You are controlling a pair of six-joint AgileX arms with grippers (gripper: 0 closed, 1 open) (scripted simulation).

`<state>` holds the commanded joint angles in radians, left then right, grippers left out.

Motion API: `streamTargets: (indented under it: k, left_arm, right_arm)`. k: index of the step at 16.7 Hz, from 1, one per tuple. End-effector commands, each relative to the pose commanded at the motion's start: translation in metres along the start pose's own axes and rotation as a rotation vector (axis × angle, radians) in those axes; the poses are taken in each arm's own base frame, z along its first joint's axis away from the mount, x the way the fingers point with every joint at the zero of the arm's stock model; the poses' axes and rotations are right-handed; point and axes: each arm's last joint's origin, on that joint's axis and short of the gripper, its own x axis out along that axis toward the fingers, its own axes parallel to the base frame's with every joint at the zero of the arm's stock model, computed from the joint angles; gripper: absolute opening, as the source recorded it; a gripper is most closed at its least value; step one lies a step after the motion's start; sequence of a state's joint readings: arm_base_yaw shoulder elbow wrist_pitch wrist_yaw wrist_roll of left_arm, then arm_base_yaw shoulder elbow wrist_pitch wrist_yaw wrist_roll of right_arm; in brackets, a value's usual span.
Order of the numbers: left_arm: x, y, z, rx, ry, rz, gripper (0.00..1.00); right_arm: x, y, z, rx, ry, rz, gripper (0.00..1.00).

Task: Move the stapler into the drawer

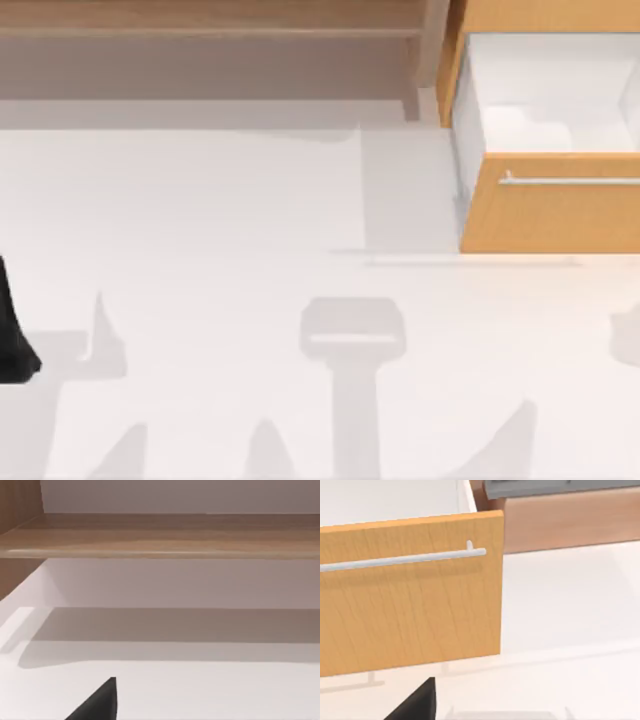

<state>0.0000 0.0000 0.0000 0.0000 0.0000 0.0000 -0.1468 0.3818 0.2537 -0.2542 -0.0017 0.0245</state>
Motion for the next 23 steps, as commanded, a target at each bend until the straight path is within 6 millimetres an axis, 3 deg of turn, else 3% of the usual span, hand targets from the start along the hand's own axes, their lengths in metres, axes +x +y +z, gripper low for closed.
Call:
streamTargets:
  k: [5, 12, 16, 23]
  left_arm:
    - [0.0, 0.0, 0.0, 0.0, 0.0, 0.0, 1.0]
    - [0.0, 0.0, 0.0, 0.0, 0.0, 0.0, 1.0]
    - [0.0, 0.0, 0.0, 0.0, 0.0, 0.0, 1.0]
    - [0.0, 0.0, 0.0, 0.0, 0.0, 0.0, 1.0]
  right_arm:
    - [0.037, -0.025, 0.022, 0.106, 0.495, -0.146, 1.0]
    - [0.093, -0.074, 0.029, 0.305, 1.015, -0.267, 1.0]
    - [0.11, -0.092, 0.025, 0.38, 1.149, -0.286, 1.0]
    - [0.113, -0.093, 0.02, 0.386, 1.163, -0.286, 1.0]
